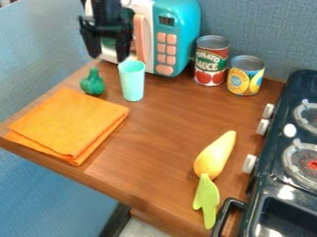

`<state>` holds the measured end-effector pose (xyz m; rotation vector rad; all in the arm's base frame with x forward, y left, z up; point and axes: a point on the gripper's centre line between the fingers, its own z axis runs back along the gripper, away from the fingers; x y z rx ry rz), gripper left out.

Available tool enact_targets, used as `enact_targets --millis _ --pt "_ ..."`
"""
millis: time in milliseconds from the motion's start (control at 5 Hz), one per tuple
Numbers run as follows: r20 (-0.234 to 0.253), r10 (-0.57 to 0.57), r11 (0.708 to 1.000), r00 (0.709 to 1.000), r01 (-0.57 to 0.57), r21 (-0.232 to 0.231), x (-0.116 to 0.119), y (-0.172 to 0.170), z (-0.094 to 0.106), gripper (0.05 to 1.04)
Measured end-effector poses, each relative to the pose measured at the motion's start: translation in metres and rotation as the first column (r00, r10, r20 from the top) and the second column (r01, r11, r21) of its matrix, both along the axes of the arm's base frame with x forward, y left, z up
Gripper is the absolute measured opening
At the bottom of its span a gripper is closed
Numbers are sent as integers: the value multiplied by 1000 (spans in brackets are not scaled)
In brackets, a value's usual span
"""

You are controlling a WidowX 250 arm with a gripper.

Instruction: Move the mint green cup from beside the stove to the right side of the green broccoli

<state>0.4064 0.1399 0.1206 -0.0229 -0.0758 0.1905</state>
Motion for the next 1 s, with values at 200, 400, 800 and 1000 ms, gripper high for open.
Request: enact_targets --millis 200,400,800,1000 --pt "11 -12 1000 1000 11 17 -14 -16 18 1001" --pt "-5 -126 990 992 126 -58 -15 -68 20 1001" --pt "-88 -342 940 935 339 -48 -26 -161 -11 1001" --pt "-107 -394 918 913 397 9 -34 -211 -17 1001"
